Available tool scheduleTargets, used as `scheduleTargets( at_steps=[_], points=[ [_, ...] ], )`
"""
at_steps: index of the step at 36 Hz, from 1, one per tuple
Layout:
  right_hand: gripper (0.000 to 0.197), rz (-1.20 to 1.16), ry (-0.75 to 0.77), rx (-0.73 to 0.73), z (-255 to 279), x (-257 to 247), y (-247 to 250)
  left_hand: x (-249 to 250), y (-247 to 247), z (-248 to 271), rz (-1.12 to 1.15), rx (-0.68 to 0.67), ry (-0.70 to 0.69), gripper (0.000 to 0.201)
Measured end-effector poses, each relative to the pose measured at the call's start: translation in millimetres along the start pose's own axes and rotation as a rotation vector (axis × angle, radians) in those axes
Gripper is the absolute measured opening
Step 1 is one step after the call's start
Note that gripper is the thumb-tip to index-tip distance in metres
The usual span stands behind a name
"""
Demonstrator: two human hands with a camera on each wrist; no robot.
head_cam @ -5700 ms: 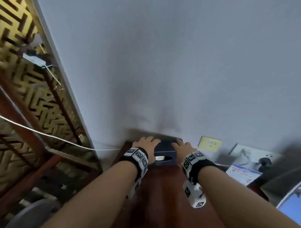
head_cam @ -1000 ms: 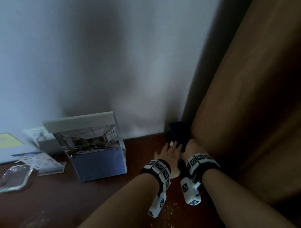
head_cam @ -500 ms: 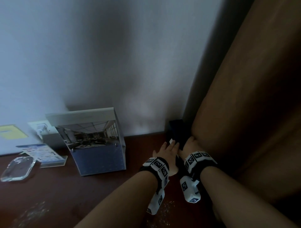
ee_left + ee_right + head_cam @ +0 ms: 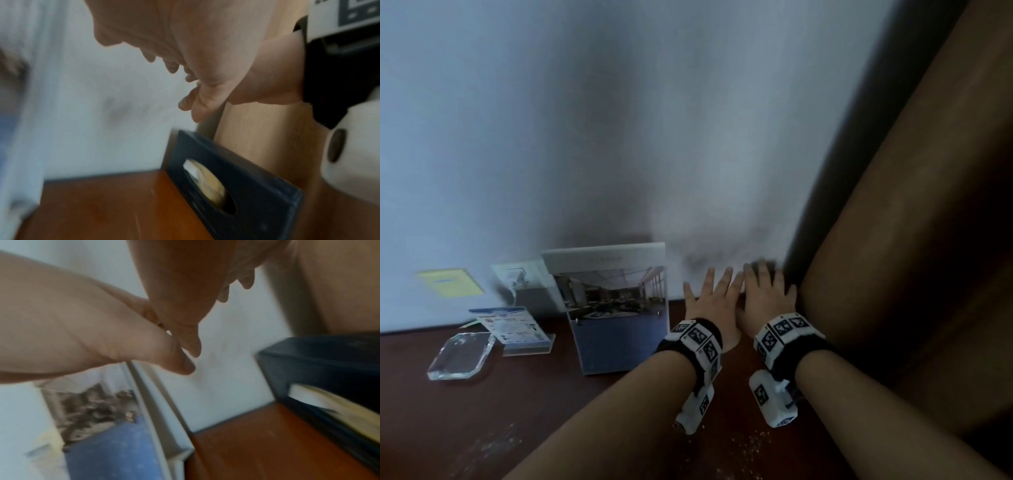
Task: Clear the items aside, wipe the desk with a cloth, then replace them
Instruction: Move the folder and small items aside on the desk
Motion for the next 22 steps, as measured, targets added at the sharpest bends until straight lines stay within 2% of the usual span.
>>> scheduleTargets(
  at_steps=[6, 11, 19, 22],
  points=[
    [0.090, -0.006, 0.050, 0.039, 16.5, -49.9, 39.5, -27.2, 52.3, 36.0, -0.129, 0.121, 0.001, 0.084],
    [0.091, -0.049, 0.110, 0.063, 25.5, -92.8, 62.1, -58.3, 84.8, 64.6, -0.136, 0.199, 0.028, 0.089],
    [0.084, -0.045, 0.191, 0.038, 35.9, -152.5, 67.4, -136.1, 106.1, 104.9, -0.058, 0.172, 0.185, 0.090],
    [0.087, -0.050, 0.196, 0.015, 37.2, -168.3, 64.2, -163.1, 105.2, 114.9, 0.020, 0.180, 0.252, 0.095]
  ],
)
Point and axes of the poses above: each hand's wrist, its own z-axis away from the middle knuckle, its own y-axis out of the back of the hand, x = y × z, the point moved 2 cm from there along -z, towards the middle knuckle, and after that the axes turned 3 degrees about -y, right-handed, at the moved point
